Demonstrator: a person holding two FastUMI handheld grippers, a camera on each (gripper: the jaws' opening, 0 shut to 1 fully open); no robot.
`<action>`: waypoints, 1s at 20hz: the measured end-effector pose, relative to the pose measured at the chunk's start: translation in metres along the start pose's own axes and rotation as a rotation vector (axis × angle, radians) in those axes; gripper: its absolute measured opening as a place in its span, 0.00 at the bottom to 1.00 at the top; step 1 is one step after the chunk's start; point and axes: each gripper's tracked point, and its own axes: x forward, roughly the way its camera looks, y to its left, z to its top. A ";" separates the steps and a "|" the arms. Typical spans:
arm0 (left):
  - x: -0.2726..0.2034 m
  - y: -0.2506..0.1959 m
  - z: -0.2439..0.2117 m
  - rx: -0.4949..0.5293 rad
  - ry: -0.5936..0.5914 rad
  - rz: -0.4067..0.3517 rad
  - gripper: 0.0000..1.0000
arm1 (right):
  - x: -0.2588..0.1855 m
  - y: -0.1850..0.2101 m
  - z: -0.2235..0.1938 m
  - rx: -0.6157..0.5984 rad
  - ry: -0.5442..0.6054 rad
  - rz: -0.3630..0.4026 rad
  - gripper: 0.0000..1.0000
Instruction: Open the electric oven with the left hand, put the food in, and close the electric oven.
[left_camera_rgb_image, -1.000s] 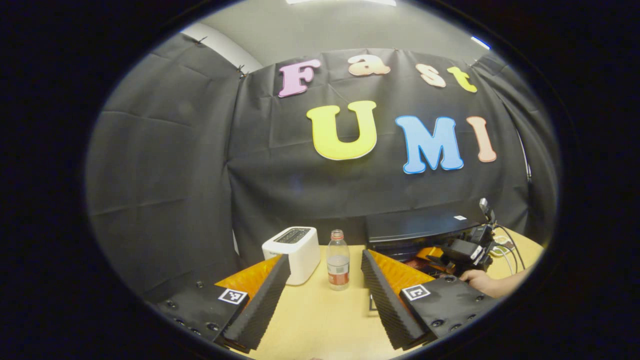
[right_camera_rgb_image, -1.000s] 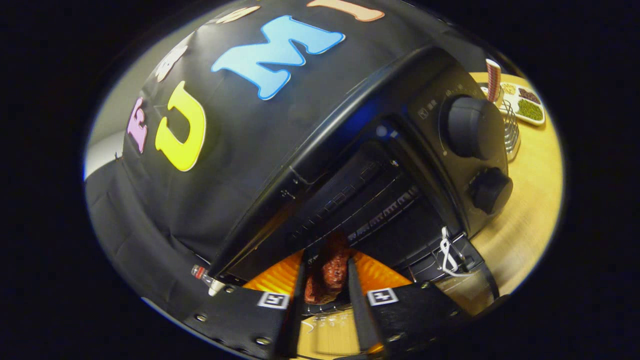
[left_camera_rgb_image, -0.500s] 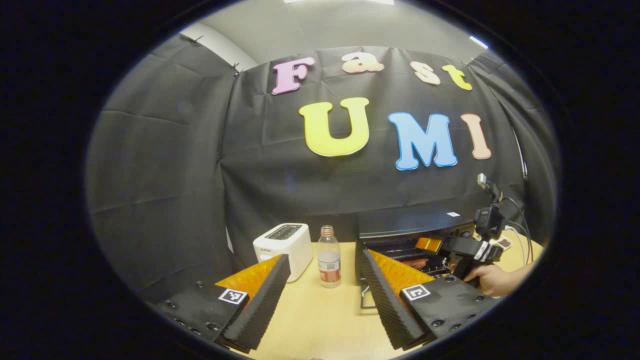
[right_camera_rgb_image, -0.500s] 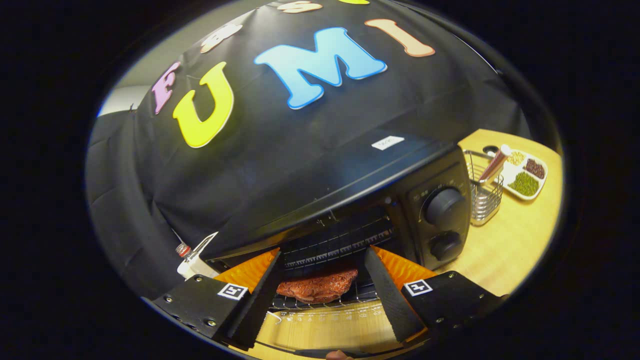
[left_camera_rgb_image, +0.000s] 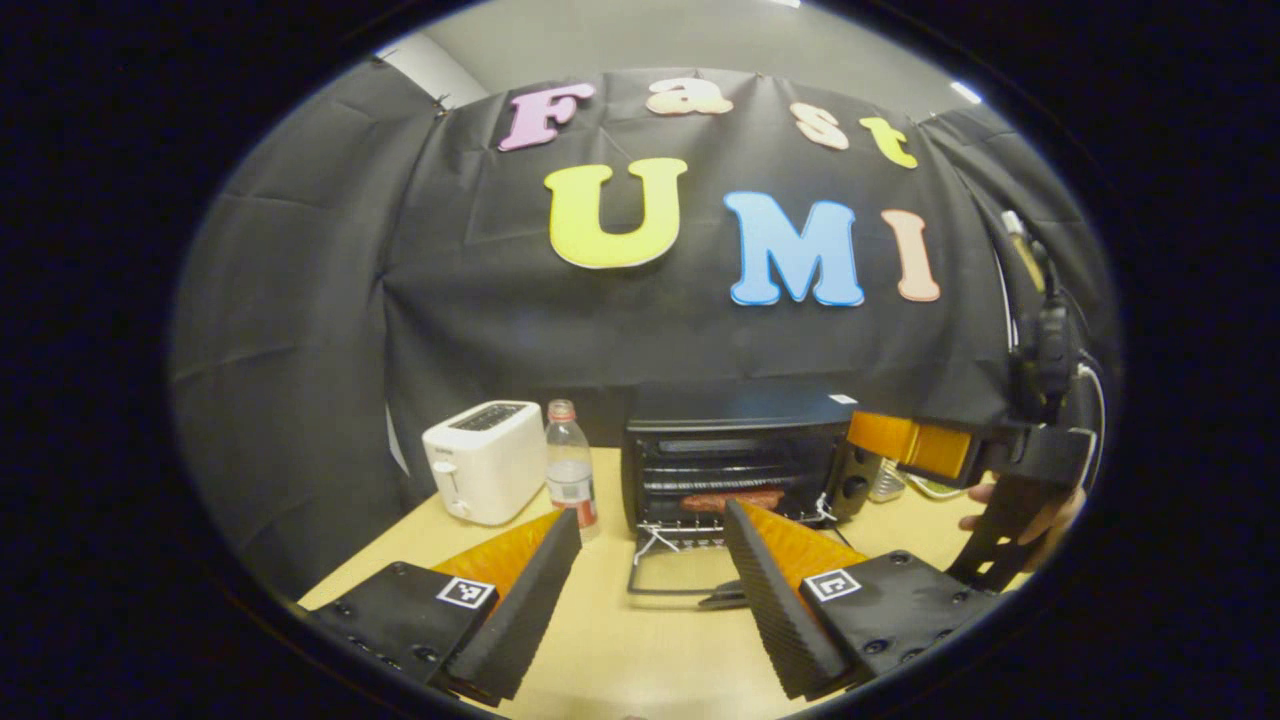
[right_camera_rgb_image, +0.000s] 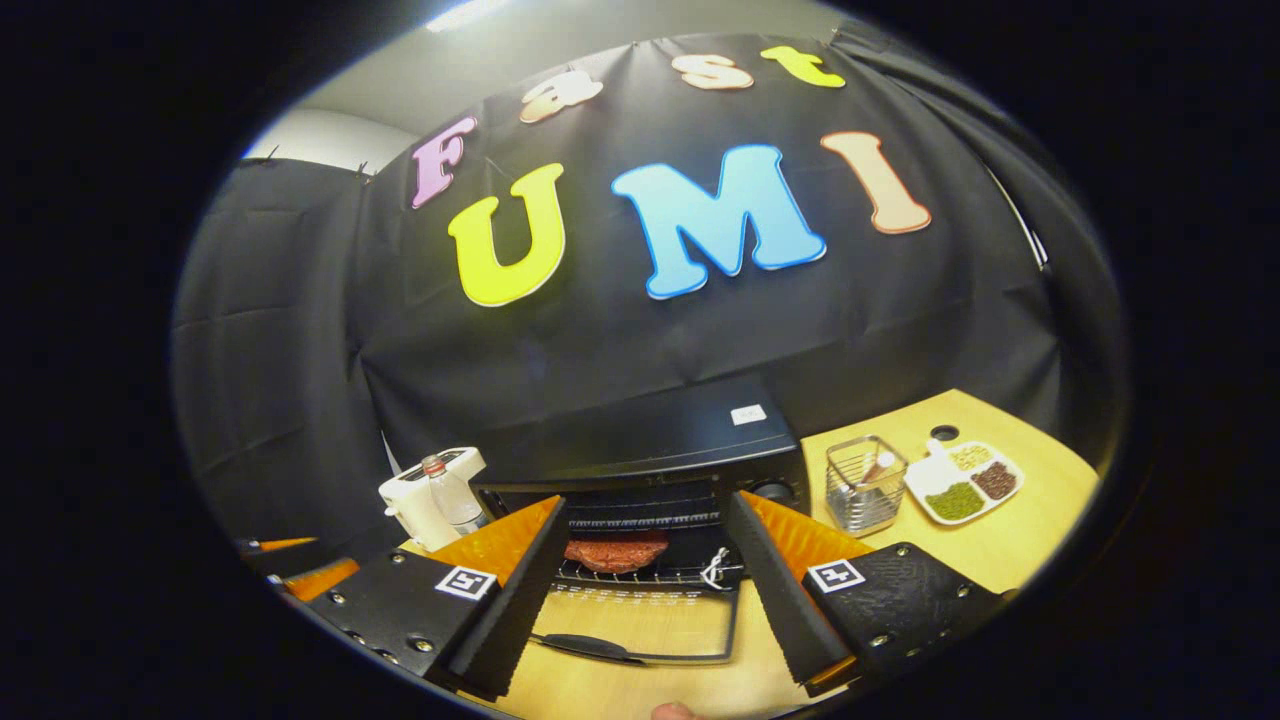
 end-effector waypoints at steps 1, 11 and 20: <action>0.003 -0.009 -0.008 0.000 0.022 -0.019 1.00 | -0.011 -0.006 0.007 -0.015 -0.019 -0.010 0.97; 0.028 -0.076 -0.103 -0.047 0.266 -0.135 0.97 | -0.105 -0.052 0.047 -0.130 -0.115 -0.114 0.98; 0.068 -0.104 -0.175 0.001 0.483 -0.171 1.00 | -0.144 -0.098 0.049 -0.120 -0.082 -0.244 0.98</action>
